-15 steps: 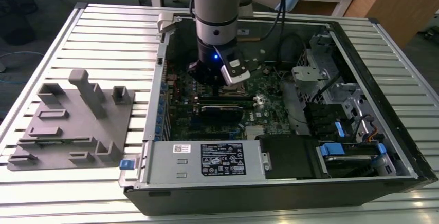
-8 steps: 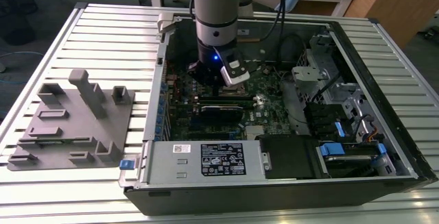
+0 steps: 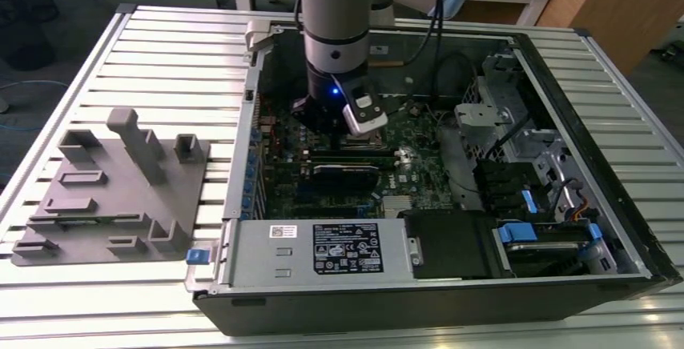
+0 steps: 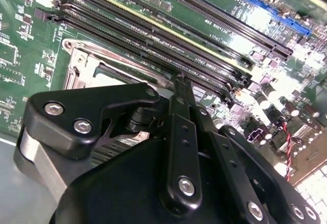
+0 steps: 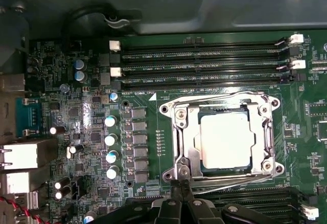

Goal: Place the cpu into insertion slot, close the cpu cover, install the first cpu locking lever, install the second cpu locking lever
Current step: 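Install the second cpu locking lever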

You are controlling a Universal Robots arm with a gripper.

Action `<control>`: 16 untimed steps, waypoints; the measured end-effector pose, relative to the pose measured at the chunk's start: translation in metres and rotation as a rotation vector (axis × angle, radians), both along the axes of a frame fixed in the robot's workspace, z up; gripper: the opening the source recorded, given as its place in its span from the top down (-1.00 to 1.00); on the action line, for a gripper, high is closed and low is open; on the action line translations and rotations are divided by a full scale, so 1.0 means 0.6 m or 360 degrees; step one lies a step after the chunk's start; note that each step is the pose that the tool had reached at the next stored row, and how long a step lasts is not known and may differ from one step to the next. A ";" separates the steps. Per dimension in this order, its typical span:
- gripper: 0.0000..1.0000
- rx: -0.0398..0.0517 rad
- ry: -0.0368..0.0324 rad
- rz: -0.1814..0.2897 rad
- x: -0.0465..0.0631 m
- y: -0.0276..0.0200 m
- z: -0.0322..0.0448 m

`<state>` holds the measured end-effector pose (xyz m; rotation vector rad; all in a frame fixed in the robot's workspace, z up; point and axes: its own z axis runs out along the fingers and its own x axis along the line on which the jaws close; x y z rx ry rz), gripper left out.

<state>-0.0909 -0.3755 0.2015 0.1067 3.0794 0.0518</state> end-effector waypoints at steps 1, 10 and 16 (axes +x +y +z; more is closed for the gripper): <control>0.80 0.0004 0.0000 0.0000 -0.001 0.0000 0.000; 0.80 0.0058 0.0005 0.0000 -0.001 -0.0020 -0.001; 0.80 0.0103 0.0007 0.0000 -0.001 -0.0085 -0.003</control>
